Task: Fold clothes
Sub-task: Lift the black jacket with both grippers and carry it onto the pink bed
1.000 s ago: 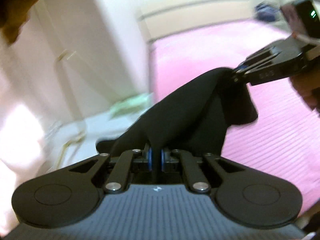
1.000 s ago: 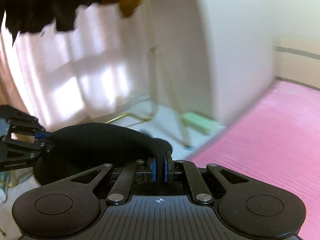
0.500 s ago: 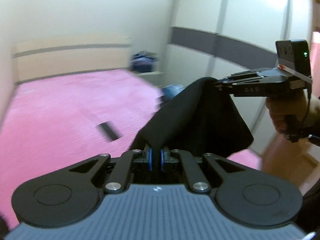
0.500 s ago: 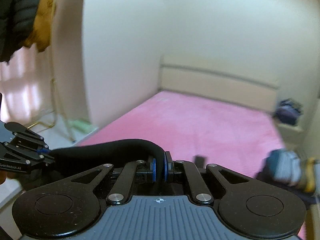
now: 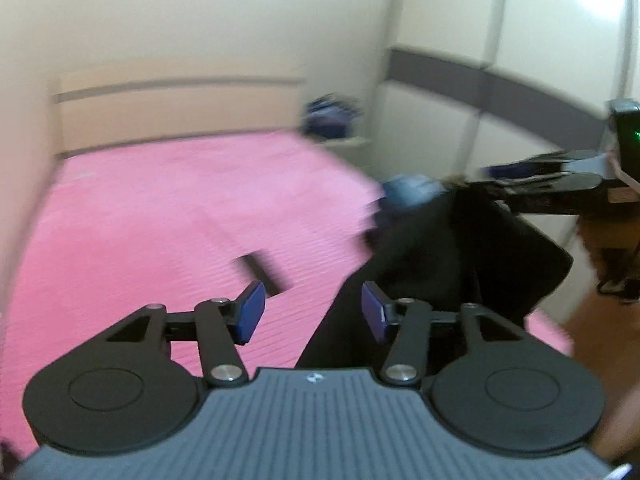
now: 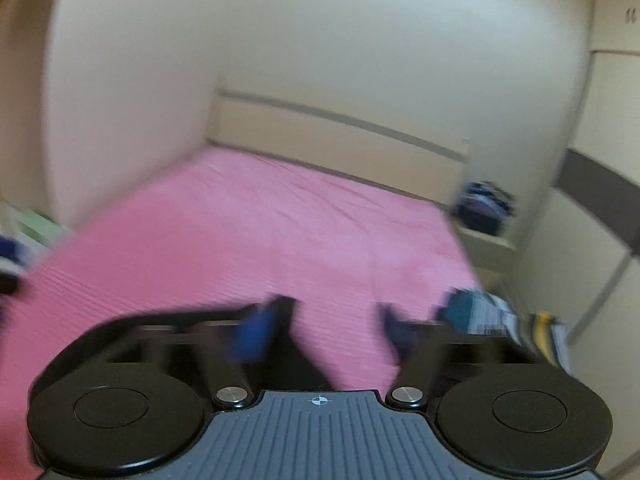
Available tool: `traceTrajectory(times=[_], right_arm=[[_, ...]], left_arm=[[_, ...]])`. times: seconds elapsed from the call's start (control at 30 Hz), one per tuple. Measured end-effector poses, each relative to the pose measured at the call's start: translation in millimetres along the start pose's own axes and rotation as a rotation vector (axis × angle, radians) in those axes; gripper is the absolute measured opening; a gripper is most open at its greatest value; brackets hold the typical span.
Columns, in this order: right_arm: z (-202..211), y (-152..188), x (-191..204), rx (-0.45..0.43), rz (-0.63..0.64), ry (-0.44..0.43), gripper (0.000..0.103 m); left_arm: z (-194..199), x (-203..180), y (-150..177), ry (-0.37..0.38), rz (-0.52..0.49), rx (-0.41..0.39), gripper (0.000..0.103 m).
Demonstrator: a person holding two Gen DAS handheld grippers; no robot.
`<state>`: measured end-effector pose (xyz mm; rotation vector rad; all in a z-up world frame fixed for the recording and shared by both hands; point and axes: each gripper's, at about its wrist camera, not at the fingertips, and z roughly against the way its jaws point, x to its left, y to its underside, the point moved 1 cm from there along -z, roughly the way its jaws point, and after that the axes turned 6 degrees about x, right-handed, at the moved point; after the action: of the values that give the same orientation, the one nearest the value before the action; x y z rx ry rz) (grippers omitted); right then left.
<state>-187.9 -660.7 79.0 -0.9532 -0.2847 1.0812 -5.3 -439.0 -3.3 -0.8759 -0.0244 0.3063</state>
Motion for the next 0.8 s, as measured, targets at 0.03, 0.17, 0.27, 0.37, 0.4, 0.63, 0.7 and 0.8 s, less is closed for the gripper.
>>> traceTrajectory(times=[0.03, 0.17, 0.27, 0.37, 0.4, 0.63, 0.7, 0.8], right_arm=[[-9, 11, 0, 0.013, -0.013, 0.005, 0.083], [-28, 63, -1, 0.119, -0.084, -0.088, 0.083], [-65, 92, 20, 0.249, -0.014, -0.153, 0.083], [-95, 135, 31, 0.349, 0.100, -0.220, 0.083], [-108, 148, 36, 0.378, 0.148, -0.236, 0.083], [-203, 217, 26, 0.528, 0.382, -0.348, 0.083], [-213, 231, 11, 0.551, 0.360, -0.350, 0.083], [-225, 244, -22, 0.609, 0.226, -0.324, 0.090]], left_arm=[[-8, 9, 10, -0.030, -0.005, 0.024, 0.052], [-36, 15, 74, -0.099, -0.070, 0.185, 0.061], [-61, 10, 126, -0.120, -0.164, 0.309, 0.063], [-96, 1, 167, -0.134, -0.243, 0.413, 0.064], [-108, -3, 179, -0.139, -0.262, 0.443, 0.065], [-201, -72, 197, -0.127, -0.401, 0.501, 0.066], [-224, -93, 182, -0.080, -0.418, 0.486, 0.067], [-255, -130, 150, 0.001, -0.486, 0.430, 0.074]])
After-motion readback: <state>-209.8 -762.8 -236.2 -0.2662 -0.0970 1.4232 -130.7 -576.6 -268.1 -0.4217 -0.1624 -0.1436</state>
